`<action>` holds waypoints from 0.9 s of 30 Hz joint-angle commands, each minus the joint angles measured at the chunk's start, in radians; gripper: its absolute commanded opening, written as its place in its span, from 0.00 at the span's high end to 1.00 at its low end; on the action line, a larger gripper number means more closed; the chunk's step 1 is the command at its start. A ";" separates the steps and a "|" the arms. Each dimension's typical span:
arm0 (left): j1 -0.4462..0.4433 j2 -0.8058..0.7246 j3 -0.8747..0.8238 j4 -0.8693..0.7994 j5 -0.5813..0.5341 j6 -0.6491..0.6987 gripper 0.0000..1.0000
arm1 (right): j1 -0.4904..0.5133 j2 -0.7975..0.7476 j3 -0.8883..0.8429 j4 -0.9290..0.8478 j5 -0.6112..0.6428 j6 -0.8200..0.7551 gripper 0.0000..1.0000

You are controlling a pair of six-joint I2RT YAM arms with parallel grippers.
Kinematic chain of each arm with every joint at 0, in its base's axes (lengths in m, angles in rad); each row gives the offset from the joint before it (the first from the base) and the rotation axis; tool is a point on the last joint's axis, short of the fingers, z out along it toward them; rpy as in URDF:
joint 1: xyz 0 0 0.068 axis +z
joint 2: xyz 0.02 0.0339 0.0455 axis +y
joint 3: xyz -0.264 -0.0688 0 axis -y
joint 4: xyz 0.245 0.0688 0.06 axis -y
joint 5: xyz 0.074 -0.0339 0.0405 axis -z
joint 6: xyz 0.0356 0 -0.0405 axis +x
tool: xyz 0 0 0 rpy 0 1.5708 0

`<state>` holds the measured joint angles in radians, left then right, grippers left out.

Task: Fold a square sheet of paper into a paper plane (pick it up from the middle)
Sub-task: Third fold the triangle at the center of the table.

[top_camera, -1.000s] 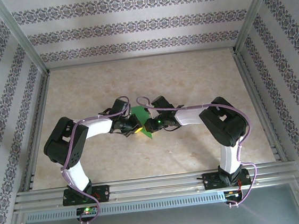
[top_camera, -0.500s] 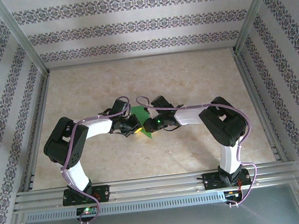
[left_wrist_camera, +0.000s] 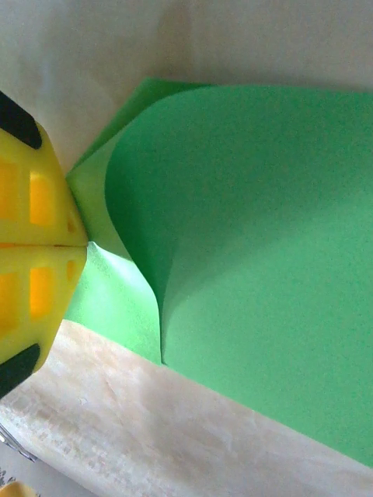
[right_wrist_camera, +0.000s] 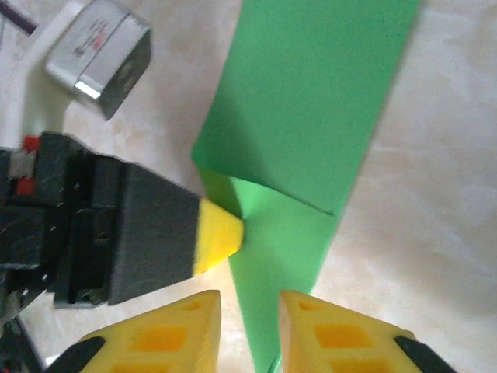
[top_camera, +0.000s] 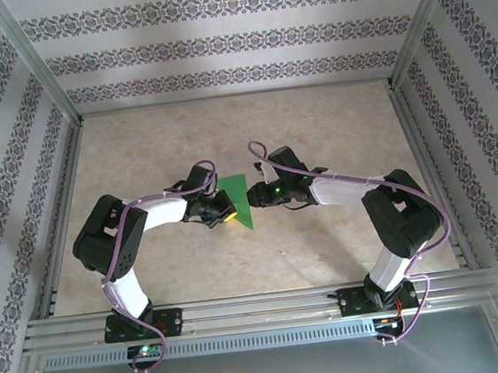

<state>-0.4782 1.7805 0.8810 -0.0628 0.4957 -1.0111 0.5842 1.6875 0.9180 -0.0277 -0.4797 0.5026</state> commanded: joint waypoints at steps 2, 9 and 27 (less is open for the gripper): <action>-0.008 0.054 -0.004 -0.063 -0.053 0.016 0.93 | 0.051 0.014 -0.011 -0.036 -0.046 0.000 0.81; -0.009 0.063 0.012 -0.091 -0.049 0.049 0.93 | 0.102 0.093 0.022 -0.038 -0.042 0.005 0.90; -0.009 0.065 0.024 -0.119 -0.048 0.076 0.93 | 0.080 0.097 0.031 -0.034 -0.053 0.014 0.91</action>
<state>-0.4782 1.8023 0.9127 -0.0795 0.4973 -0.9668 0.6823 1.8370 0.9333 -0.0677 -0.5114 0.5034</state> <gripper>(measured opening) 0.072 0.093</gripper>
